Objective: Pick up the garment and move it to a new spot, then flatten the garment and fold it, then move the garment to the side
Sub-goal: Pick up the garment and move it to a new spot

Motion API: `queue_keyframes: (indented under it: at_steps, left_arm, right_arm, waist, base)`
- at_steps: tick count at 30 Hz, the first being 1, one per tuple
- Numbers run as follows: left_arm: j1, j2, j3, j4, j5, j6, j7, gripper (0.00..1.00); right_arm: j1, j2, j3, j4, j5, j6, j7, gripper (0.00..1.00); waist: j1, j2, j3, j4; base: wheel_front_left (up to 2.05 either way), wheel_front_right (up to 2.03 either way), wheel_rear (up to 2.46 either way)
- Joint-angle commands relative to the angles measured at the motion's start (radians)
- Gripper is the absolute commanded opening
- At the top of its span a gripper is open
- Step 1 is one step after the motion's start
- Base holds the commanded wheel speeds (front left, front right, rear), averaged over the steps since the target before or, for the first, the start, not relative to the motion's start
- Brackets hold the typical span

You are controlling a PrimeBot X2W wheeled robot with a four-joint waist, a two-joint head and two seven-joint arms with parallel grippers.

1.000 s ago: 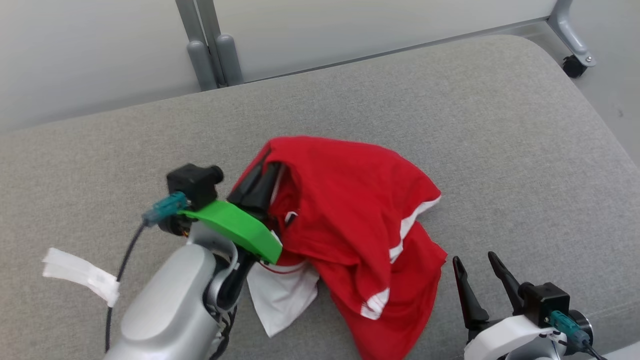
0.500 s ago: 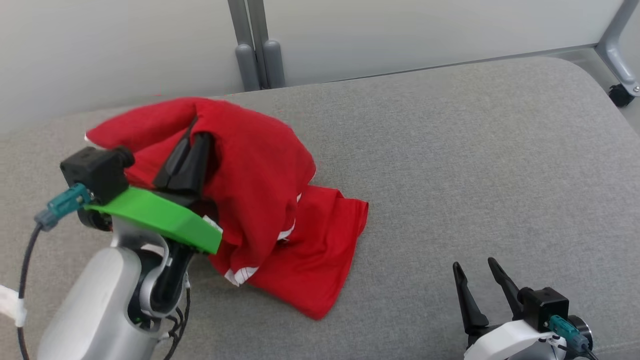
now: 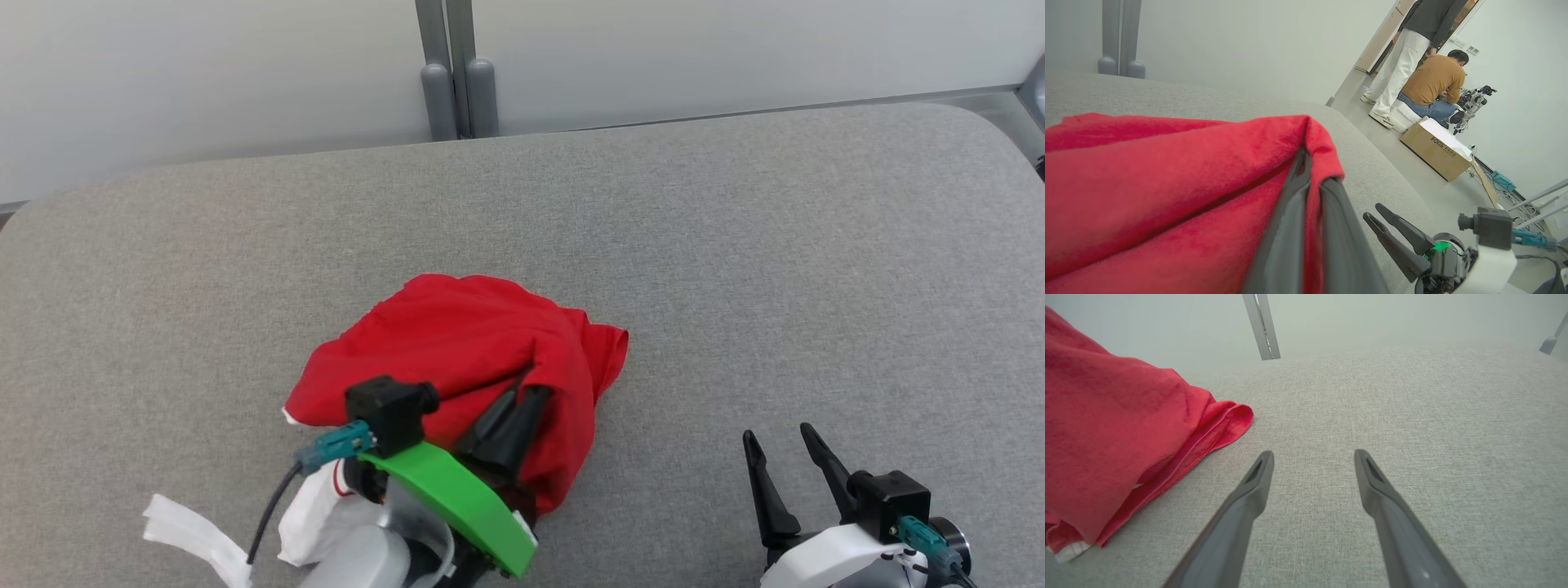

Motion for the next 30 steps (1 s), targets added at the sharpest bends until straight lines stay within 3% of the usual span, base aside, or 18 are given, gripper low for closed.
queue_keyframes:
  at_steps: [1,11,21,27,28,29,30]
  left_arm:
    - [0.011,-0.022,-0.024,0.000,0.004,-0.017,0.006,0.00]
    - [0.001,-0.114,-0.126,0.025,-0.022,-0.061,0.003,0.00]
    - [-0.054,-0.130,-0.171,0.068,0.016,-0.039,0.002,0.00]
    - [-0.043,-0.129,-0.194,0.140,0.003,-0.054,0.022,0.00]
    - [-0.046,-0.127,-0.202,0.150,0.007,-0.057,0.026,0.14]
    - [-0.053,-0.124,-0.208,0.156,0.013,-0.063,0.029,0.36]
    - [-0.055,-0.124,-0.212,0.156,0.012,-0.067,0.031,0.90]
  right_arm:
    - [-0.009,-0.002,0.000,0.001,-0.007,-0.002,0.000,1.00]
    - [-0.010,-0.002,0.012,0.006,-0.005,-0.002,0.000,1.00]
    - [-0.021,-0.002,0.013,0.004,0.005,-0.002,0.000,1.00]
    - [-0.023,-0.002,0.001,0.012,0.005,-0.002,0.000,1.00]
    - [-0.025,-0.002,0.000,0.013,0.003,-0.002,0.000,1.00]
    - [-0.026,-0.002,0.000,0.014,0.003,-0.002,0.000,1.00]
    - [-0.028,-0.002,0.000,0.015,0.003,-0.002,0.000,1.00]
  waist:
    - [0.0000,0.0000,0.001,0.001]
    - [0.0000,0.0000,0.001,-0.041]
    - [0.0000,0.0000,0.035,-0.098]
    - [0.0000,0.0000,0.052,-0.109]
    - [0.0000,0.0000,0.054,-0.109]
    - [0.0000,0.0000,0.056,-0.109]
    - [0.0000,0.0000,0.057,-0.108]
  base:
    - [0.00,0.00,0.00]
    - [0.00,0.00,0.00]
    - [0.00,0.00,0.00]
    - [0.00,0.00,0.00]
    - [0.00,0.00,0.00]
    - [0.00,0.00,0.00]
    - [0.00,0.00,0.00]
